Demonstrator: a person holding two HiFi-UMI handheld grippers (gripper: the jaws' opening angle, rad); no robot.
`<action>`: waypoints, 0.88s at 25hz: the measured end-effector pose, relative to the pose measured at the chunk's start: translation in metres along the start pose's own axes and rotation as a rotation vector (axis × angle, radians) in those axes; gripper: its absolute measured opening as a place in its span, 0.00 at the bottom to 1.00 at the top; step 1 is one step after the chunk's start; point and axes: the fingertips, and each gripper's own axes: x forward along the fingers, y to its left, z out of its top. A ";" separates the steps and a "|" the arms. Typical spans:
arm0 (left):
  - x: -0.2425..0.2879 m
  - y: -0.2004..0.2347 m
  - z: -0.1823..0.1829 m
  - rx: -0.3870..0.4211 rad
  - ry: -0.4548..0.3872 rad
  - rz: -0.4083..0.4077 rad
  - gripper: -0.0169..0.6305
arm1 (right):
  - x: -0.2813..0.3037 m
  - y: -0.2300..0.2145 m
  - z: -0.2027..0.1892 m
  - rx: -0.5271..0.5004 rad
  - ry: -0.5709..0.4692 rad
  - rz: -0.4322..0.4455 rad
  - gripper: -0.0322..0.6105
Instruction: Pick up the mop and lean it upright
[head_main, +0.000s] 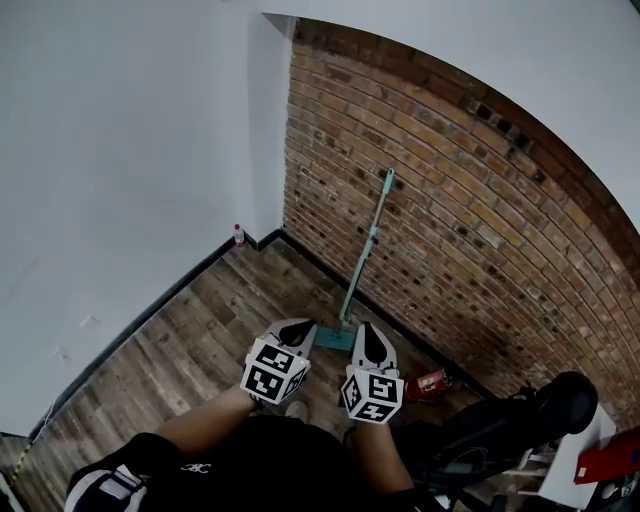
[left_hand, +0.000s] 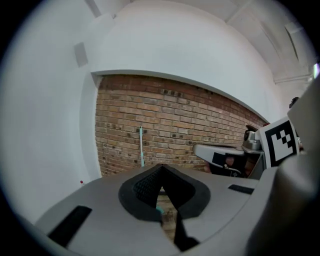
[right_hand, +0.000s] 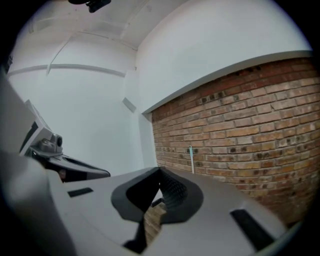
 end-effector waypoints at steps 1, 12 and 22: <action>0.011 -0.002 0.003 0.007 0.004 0.002 0.01 | 0.007 -0.012 -0.002 0.011 0.009 -0.004 0.07; 0.093 0.017 0.023 -0.016 0.023 0.060 0.01 | 0.069 -0.081 0.004 0.027 0.036 0.019 0.07; 0.165 0.044 0.043 -0.047 0.023 -0.002 0.01 | 0.129 -0.106 -0.005 0.017 0.093 -0.006 0.07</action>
